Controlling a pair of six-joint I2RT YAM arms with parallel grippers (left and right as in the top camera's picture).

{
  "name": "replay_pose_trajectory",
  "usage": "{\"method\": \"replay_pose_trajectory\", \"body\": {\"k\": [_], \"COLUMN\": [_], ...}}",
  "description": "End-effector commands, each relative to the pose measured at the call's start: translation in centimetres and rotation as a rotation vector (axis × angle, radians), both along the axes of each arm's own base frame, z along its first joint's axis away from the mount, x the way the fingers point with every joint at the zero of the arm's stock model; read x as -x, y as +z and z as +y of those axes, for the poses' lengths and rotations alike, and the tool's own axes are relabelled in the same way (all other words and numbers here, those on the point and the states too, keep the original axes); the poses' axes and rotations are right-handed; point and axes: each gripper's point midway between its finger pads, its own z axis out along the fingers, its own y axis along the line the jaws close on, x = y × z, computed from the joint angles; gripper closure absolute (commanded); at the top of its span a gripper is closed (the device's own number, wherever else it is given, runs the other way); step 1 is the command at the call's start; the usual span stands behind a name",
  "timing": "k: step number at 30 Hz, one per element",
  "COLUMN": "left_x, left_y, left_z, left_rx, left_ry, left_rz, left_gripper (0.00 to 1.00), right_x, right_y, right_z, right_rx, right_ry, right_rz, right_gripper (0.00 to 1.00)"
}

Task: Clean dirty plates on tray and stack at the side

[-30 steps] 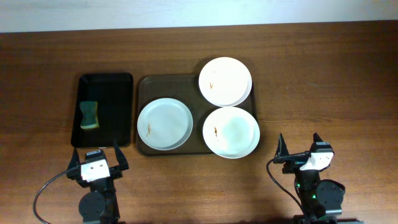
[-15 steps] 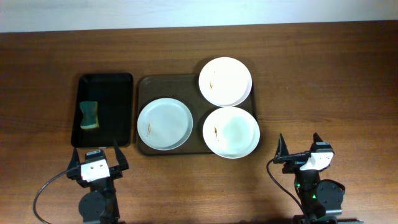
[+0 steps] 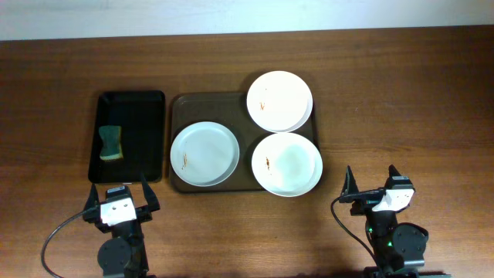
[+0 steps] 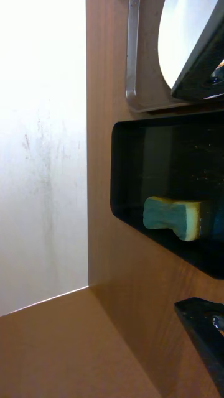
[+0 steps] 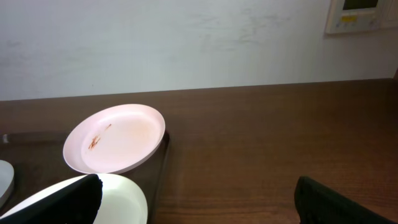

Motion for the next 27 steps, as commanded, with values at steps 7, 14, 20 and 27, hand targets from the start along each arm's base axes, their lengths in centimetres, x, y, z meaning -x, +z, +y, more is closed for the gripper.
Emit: {"method": "replay_pose_trajectory", "body": {"k": [7,14,20,27], "left_x": [0.0,-0.3,0.2,-3.6], "left_y": [0.0,0.1,9.4,14.6], "left_z": [-0.1,-1.3,-3.5,-4.8], "left_rx": [-0.019,-0.016,-0.043,0.081], "left_ry": [-0.005,-0.078,-0.200,-0.289], "left_rz": [0.002,-0.005,-0.216,0.063], "left_gripper": [0.01,0.01,0.01,0.01], "right_x": [0.0,0.0,1.1,-2.6], "right_y": [0.1,1.5,9.1,14.8], "right_z": [1.0,1.3,1.3,4.0], "right_rx": [-0.010,-0.006,-0.003,0.048], "right_ry": [0.053,0.071,0.073,0.236], "right_rz": [-0.011,-0.068,-0.201,0.072], "right_gripper": [0.02,0.02,0.02,0.01]}}
